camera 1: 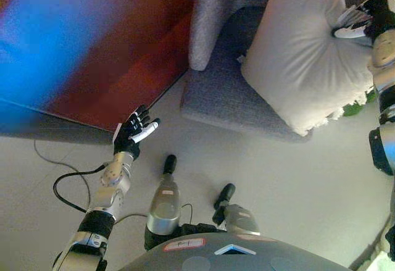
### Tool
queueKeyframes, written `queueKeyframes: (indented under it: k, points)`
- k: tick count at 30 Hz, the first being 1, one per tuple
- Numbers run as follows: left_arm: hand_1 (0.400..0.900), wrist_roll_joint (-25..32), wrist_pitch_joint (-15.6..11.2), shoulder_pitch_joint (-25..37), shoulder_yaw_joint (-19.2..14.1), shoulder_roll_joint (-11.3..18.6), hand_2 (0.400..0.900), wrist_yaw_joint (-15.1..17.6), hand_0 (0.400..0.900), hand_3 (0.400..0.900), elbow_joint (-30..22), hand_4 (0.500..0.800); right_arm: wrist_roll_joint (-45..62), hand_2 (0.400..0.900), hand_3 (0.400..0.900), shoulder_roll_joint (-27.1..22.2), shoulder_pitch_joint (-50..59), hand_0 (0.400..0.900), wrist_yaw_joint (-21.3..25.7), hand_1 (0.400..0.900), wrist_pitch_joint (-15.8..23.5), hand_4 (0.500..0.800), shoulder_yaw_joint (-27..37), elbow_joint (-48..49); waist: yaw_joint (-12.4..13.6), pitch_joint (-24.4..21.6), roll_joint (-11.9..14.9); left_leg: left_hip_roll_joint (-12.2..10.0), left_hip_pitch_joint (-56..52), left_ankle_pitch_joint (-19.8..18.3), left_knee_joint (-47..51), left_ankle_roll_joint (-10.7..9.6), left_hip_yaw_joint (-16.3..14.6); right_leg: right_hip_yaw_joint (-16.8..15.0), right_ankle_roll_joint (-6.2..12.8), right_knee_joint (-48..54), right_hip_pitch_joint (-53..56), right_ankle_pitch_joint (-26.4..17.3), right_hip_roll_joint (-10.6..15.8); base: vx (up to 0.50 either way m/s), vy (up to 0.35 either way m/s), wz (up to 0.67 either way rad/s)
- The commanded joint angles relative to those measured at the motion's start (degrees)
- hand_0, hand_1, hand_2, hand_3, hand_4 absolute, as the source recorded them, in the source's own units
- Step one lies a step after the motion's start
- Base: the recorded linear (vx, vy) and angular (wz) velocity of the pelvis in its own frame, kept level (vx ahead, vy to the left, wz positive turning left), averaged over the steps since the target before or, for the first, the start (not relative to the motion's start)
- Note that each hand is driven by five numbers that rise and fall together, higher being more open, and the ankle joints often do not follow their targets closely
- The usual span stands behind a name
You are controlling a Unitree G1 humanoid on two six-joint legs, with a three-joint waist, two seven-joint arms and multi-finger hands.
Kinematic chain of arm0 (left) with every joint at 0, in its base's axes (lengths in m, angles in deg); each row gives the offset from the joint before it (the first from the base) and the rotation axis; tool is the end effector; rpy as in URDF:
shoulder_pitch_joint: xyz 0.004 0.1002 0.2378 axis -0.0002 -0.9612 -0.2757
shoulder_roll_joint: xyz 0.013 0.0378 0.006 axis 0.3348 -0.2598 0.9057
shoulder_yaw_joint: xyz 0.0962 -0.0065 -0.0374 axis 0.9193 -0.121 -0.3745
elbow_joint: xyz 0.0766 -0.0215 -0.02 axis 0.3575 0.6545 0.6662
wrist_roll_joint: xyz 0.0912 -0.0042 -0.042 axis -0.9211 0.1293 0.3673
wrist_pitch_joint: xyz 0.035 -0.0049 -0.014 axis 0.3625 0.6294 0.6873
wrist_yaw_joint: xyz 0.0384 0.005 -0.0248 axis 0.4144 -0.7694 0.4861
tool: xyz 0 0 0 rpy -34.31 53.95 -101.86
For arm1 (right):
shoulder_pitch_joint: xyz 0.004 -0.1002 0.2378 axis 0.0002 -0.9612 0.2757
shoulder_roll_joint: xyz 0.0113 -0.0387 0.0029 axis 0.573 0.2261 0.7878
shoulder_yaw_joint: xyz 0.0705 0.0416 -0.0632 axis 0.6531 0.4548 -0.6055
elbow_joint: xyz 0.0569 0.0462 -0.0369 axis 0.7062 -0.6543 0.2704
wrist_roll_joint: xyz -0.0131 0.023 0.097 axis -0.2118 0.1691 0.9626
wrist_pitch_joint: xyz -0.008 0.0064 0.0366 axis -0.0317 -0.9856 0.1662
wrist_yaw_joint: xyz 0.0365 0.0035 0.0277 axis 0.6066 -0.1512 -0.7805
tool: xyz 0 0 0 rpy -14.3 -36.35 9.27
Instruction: Pick up the pillow and put it on the sofa.
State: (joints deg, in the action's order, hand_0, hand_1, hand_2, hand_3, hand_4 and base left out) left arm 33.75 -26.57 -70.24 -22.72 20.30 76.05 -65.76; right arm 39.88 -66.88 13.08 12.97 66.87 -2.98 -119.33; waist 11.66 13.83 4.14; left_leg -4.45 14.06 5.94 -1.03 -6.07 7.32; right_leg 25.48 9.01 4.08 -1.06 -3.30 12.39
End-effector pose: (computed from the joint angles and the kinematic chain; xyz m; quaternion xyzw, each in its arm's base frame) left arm 0.1850 0.2242 -0.0124 -0.0469 0.1458 0.0323 0.9877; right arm 0.3320 -0.3248 0.2066 -0.5162 0.0882 -0.2371 0.8183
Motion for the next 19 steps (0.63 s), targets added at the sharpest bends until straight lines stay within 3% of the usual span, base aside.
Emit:
queueKeyframes:
  k: [1,13,19]
  points:
    - [0.9,0.1,-4.2,2.7,3.3,3.1,0.9,-1.3,0.9,0.9,-8.1,0.8,0.7,0.9,0.9,-7.1,13.9,0.9,8.6,0.9,0.0,0.8,-3.5,1.7,1.3,-3.0,0.5,-4.0,-0.1,-0.2,0.9,-3.7,-1.2,-1.4,3.97,-1.8,-2.4,-4.9,4.2,0.07,-0.017,0.13]
    - [0.9,-0.6,-4.6,2.2,1.7,2.0,0.9,1.9,0.9,0.9,-6.1,0.8,3.6,0.9,0.9,-2.7,9.2,0.9,12.1,0.9,2.4,0.8,0.2,14.9,-1.6,-3.9,1.1,-2.8,-2.5,-4.0,-2.3,-1.9,-3.1,-5.4,3.73,-2.0,-1.5,-4.8,4.8,0.04,0.022,-0.17]
    - [0.9,-1.5,-4.5,1.5,-0.9,0.4,0.9,2.9,0.9,0.9,-5.2,0.8,2.4,0.9,0.9,-1.3,-5.4,0.9,14.6,0.9,4.9,0.8,11.5,41.4,-4.8,-5.0,0.8,-2.8,-4.8,-5.8,-3.2,-1.2,-4.9,-7.7,3.62,-2.4,-0.6,-4.2,5.0,0.01,0.046,-0.25]
